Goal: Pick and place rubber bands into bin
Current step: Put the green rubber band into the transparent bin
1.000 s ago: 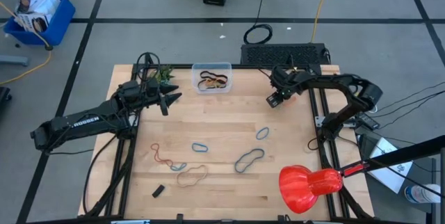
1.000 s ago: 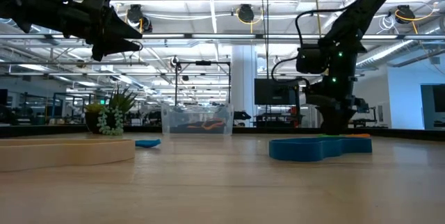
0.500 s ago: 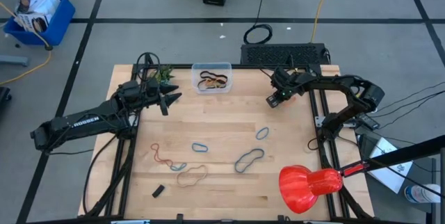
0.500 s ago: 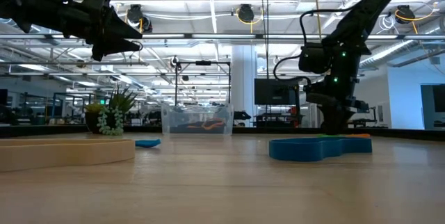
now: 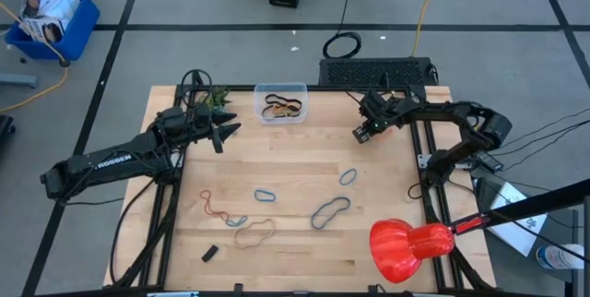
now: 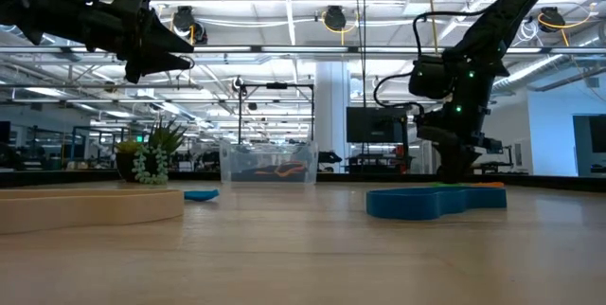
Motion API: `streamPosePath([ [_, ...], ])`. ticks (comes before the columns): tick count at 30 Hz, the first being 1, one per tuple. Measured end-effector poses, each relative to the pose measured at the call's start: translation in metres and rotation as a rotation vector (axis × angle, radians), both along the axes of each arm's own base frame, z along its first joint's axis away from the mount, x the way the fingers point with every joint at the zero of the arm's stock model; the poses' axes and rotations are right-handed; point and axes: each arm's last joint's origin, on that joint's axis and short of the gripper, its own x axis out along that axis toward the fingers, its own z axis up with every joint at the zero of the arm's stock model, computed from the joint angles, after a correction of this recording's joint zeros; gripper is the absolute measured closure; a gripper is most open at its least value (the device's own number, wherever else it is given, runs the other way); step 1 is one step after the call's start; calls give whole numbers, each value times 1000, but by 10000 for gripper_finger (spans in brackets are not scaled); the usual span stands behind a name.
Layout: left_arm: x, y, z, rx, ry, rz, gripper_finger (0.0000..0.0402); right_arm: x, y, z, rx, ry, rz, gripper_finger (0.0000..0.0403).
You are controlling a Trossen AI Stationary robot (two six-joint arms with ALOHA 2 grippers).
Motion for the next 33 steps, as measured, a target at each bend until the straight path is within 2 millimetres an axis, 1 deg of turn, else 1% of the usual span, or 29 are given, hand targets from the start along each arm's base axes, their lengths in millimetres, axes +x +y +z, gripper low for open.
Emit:
streamPosePath([
  [3,0,0,0,2,1,0,188,3,-2,14,-65,-110,-1,402],
  [8,0,0,0,5,1,-1,188,10,-5,56,-222,-389,36,402],
  [11,0,0,0,5,1,-1,188,12,-5,84,-342,-577,40,403],
  [18,0,0,0,4,2,-1,188,10,-4,132,-602,-858,65,403],
  [21,0,0,0,5,2,-1,188,11,-5,142,-667,-932,70,403],
  [25,0,0,0,4,2,-1,188,11,-5,145,-688,-965,69,403],
  [29,0,0,0,4,1,-1,188,14,-5,147,-699,-991,138,403],
  [33,0,0,0,6,2,-1,188,18,-6,156,-727,-1045,166,403],
])
